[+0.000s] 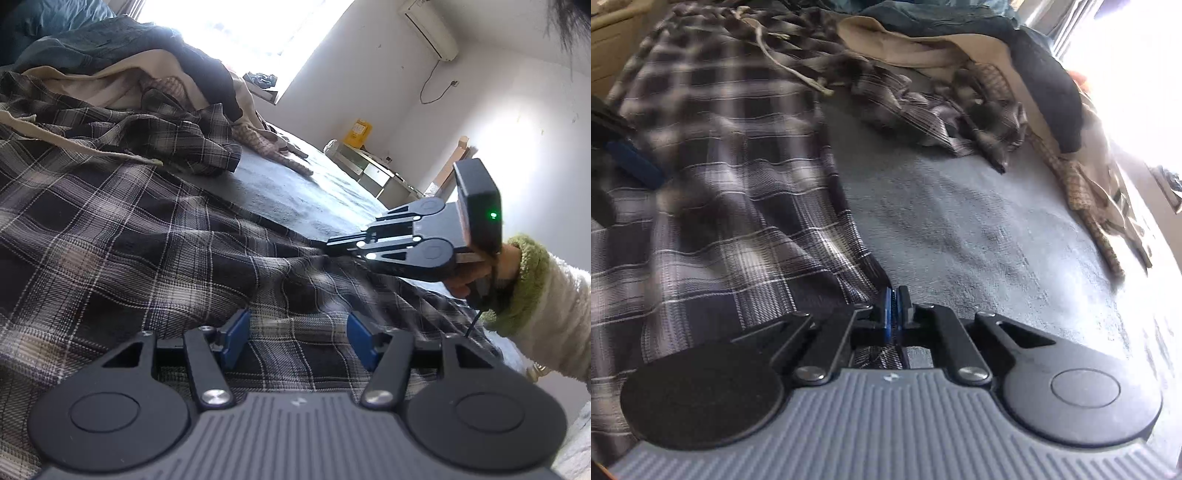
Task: Fold clothes
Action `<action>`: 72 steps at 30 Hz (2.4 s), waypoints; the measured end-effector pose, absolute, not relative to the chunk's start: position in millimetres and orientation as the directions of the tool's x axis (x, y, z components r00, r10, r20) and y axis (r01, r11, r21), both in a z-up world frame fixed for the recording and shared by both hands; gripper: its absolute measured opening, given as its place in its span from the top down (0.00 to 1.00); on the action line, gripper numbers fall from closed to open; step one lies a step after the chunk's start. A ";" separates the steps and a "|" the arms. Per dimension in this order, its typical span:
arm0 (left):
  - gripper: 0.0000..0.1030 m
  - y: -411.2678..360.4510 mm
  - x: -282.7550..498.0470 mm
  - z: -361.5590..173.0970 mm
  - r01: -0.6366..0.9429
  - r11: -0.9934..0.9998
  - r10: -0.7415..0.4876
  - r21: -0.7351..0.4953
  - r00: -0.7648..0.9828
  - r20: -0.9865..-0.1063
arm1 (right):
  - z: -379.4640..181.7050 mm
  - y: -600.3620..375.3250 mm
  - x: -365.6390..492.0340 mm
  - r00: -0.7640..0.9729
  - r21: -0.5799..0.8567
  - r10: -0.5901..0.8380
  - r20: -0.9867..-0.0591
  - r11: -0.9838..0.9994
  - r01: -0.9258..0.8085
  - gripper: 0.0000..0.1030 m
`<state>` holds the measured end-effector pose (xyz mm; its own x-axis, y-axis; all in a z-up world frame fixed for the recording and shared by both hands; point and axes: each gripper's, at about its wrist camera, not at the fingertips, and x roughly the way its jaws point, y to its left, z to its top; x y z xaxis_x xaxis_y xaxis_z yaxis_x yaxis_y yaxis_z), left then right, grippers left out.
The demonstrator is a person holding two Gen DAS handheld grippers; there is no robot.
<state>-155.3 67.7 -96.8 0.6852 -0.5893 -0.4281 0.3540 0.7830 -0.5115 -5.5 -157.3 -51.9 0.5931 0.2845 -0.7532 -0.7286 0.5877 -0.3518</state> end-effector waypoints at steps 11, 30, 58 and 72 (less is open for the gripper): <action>0.42 63.8 -155.7 -95.5 0.355 0.803 -0.573 -0.479 0.680 -0.457 | 0.7 -275.8 8.5 0.640 -0.069 0.332 -0.693 0.853 -0.517 0.90; 0.41 54.0 -154.0 -91.5 0.332 0.837 -0.532 -0.435 0.681 -0.503 | -14.3 -326.8 -32.6 0.447 -0.105 0.335 -0.829 0.692 -0.714 0.71; 0.40 50.7 -153.0 -92.1 0.332 0.840 -0.529 -0.430 0.680 -0.508 | -33.4 -298.7 -39.4 0.441 -0.231 0.255 -0.861 0.576 -0.784 0.96; 0.40 50.4 -155.6 -91.5 0.334 0.843 -0.525 -0.421 0.680 -0.512 | -42.6 -283.9 -60.9 0.690 -0.553 0.087 -0.718 0.531 -0.642 1.00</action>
<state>-155.6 50.4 -91.5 0.6799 -0.5250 -0.5120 0.3343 0.8433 -0.4208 -60.9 -283.9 -42.6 0.6904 0.0874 -0.7181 -0.6420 0.5314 -0.5527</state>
